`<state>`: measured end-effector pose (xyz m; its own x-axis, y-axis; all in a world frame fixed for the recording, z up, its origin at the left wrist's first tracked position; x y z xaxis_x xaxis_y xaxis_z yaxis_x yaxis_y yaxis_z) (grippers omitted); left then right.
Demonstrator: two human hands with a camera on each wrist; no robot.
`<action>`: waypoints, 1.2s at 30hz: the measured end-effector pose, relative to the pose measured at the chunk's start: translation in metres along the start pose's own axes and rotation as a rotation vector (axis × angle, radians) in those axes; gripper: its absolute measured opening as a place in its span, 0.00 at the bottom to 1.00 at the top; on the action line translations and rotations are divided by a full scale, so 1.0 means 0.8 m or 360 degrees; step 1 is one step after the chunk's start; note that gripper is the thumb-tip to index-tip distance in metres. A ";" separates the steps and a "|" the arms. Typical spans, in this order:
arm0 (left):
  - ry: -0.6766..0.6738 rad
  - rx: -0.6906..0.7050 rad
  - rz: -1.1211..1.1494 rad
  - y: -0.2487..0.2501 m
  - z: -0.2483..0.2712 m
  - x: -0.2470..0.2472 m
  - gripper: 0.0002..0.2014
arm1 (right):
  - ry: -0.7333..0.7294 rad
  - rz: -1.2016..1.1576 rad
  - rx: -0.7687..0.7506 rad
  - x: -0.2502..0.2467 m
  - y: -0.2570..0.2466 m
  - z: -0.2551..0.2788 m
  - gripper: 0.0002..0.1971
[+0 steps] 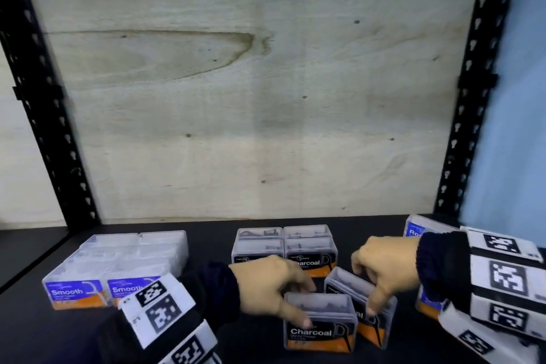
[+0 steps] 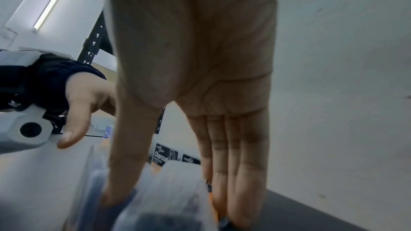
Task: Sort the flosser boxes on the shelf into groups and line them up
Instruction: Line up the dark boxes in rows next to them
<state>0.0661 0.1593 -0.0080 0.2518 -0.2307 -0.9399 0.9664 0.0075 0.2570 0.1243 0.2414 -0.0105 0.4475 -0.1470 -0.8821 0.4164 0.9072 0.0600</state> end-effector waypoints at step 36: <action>0.0228 -0.0639 -0.0476 -0.101 0.023 -0.016 0.26 | 0.0479 0.0157 -0.0065 -0.027 -0.047 -0.049 0.25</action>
<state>-0.0158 0.1441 -0.0122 -0.0610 -0.1448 -0.9876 0.9340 0.3407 -0.1077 0.0683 0.2261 -0.0121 0.2270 0.0601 -0.9720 0.3476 0.9274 0.1385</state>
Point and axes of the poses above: each hand's wrist, its own z-axis away from the middle knuckle, its own x-axis out of the palm, y = z × x, the point moved 10 cm from there along -z, towards the middle knuckle, and after that the axes turned 1 degree about -y, right-handed, at the moved point
